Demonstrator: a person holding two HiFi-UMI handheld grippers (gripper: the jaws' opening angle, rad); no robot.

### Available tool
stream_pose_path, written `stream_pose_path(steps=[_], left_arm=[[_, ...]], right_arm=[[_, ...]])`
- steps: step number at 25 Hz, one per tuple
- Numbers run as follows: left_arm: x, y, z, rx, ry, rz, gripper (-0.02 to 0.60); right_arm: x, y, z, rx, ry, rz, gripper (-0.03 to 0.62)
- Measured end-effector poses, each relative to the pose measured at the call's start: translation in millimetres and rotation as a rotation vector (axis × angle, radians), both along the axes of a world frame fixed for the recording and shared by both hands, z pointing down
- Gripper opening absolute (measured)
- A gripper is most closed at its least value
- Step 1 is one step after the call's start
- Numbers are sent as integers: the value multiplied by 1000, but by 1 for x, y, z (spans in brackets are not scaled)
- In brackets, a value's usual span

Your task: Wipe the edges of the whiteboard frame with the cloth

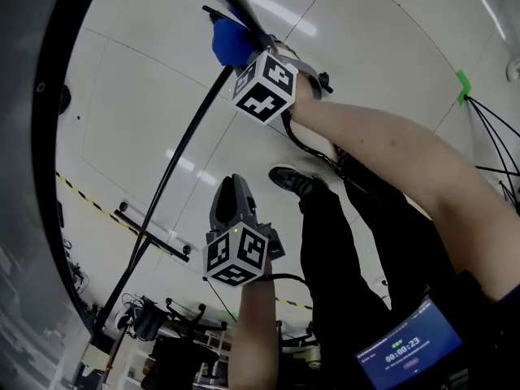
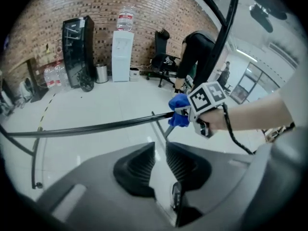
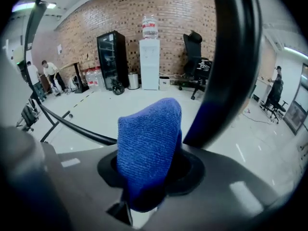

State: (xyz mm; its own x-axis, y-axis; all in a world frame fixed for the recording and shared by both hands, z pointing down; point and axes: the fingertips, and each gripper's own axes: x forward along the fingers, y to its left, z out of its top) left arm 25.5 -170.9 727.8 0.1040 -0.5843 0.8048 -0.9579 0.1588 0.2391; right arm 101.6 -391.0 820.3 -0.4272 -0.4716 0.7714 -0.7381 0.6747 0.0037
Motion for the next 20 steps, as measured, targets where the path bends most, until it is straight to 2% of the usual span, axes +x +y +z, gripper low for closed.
stream_pose_path(steps=[3,5,8,14,17,20], left_arm=[[-2,27,-6,-13,-3,27,71],[-12,40,-4,-12,-21,48,71],[-40,56,-3,-3,-28,32,67],[-98,70,-19,26,-44,-1,66],[-109,76,-28,47,-31,-12,66],[-113,80,-35,61,-15,-25,65]], right_arm=[[-10,12,6,-61,4,-81,141],[-16,16,14,-67,30,-97,141],[-14,11,20,-24,108,-74,141],[-19,7,17,-1,212,-28,140],[-30,17,9,-6,173,-35,140],[-56,37,0,-8,89,-94,140]])
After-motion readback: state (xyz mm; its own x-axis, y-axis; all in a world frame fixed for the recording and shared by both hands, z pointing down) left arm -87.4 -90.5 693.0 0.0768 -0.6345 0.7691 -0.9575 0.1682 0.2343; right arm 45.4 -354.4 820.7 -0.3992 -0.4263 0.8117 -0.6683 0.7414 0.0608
